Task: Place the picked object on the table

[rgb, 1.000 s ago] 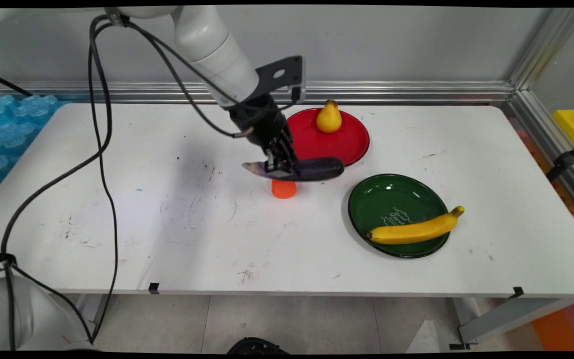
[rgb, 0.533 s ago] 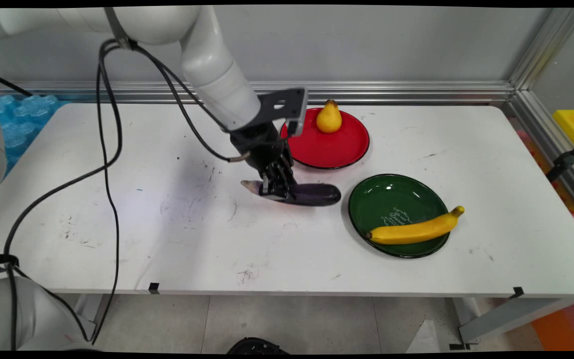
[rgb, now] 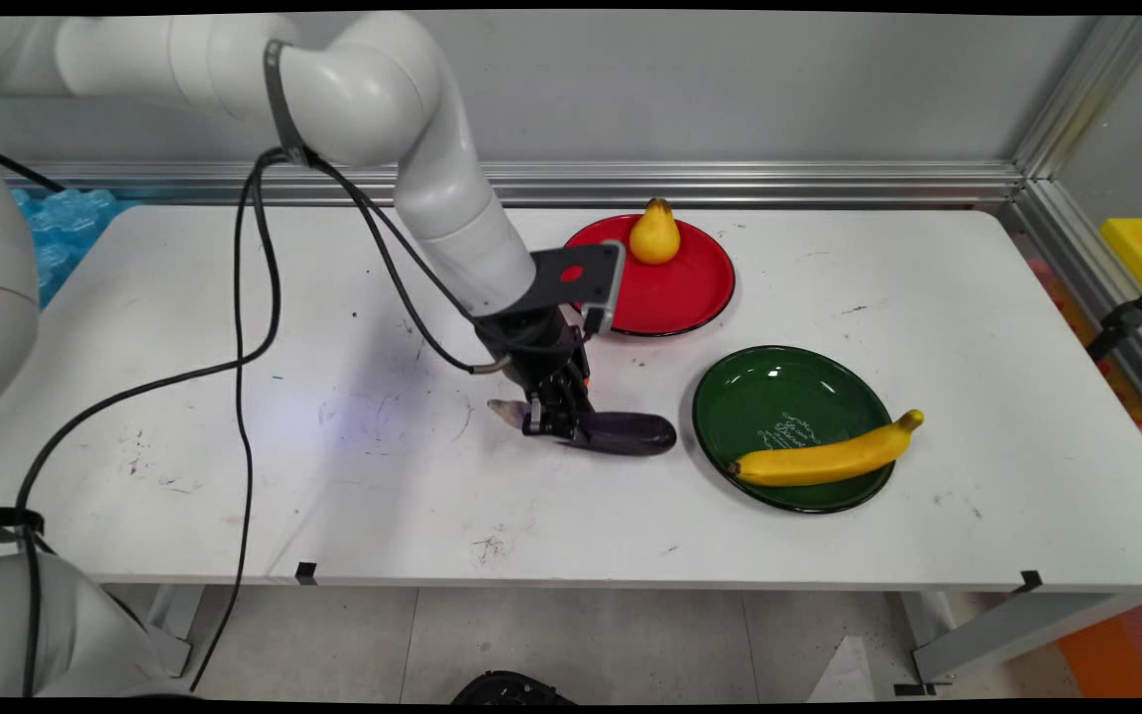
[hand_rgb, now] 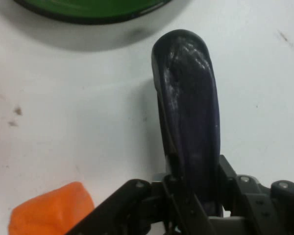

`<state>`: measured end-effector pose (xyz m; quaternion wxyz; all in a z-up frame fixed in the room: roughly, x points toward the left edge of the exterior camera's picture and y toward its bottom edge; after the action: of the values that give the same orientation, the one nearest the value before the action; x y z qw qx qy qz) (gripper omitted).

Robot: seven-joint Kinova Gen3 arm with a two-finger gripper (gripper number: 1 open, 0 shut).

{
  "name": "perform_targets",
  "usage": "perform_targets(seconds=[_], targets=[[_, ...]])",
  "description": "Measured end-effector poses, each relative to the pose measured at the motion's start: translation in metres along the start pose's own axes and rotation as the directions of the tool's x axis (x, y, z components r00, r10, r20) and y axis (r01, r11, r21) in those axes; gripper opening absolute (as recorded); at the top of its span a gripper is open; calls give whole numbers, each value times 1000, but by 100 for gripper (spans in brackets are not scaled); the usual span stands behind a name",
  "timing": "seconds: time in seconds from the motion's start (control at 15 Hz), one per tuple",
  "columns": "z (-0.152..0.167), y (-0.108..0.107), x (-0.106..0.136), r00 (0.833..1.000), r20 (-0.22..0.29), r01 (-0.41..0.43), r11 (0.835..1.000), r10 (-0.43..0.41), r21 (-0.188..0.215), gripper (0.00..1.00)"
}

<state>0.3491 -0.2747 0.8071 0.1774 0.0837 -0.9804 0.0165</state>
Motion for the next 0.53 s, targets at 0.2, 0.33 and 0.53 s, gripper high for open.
perform_targets(seconds=[0.2, 0.33, 0.53], targets=[[14, 1, -2, 1000, 4, -4, 1000, 4, -12, 0], [22, 2, -1, 1000, -2, -5, 1000, 5, -15, 0], [29, 1, 0, 1000, -12, -5, 1000, 4, -14, 100]])
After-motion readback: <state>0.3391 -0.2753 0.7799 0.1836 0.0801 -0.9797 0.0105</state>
